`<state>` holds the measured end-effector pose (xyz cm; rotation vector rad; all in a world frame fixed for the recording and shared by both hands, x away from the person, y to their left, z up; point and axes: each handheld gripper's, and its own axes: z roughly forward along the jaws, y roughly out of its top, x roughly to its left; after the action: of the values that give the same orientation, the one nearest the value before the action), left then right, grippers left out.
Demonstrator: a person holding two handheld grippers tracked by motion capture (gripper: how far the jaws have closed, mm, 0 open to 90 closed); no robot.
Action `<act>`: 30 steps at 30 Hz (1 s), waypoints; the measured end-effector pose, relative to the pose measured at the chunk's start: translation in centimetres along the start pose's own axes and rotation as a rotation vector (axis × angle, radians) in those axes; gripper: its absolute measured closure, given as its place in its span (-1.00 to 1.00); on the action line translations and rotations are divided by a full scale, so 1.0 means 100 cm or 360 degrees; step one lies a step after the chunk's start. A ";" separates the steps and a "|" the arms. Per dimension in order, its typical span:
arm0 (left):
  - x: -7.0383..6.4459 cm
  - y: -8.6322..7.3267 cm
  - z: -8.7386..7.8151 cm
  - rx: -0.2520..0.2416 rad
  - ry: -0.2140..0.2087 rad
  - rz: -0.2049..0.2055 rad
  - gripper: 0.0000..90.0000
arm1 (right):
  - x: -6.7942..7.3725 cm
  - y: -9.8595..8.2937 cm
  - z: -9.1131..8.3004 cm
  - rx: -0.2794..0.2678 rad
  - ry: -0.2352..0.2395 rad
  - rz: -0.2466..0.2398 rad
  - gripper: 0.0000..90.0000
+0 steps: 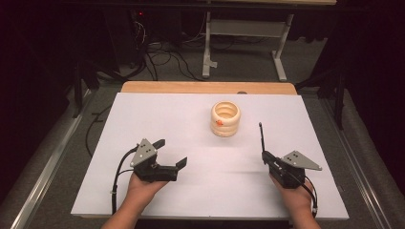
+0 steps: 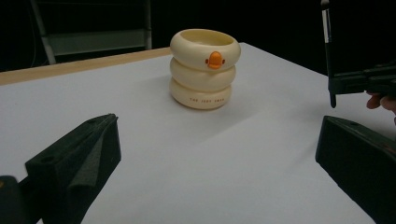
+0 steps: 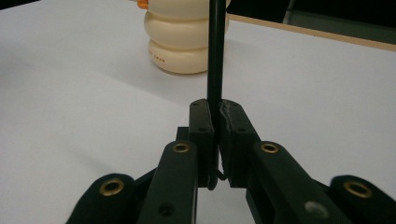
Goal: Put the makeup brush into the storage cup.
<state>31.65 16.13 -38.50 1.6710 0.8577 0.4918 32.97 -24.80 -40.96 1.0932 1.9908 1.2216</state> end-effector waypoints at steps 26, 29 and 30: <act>-0.026 -0.007 0.029 0.0019 -0.0173 0.0085 -0.97 | 0.012 0.011 0.001 -0.0047 0.0042 -0.0054 0.92; -0.026 -0.006 0.028 0.0005 -0.0178 0.0080 -0.97 | 0.013 0.017 0.002 -0.0059 0.0041 -0.0059 0.92; -0.026 -0.006 0.028 -0.0001 -0.0182 0.0072 -0.97 | 0.014 0.019 0.003 -0.0061 0.0037 -0.0067 0.92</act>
<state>31.82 12.41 -39.54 1.7043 0.7376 0.4231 33.16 -22.97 -39.46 1.0176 1.9898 1.2506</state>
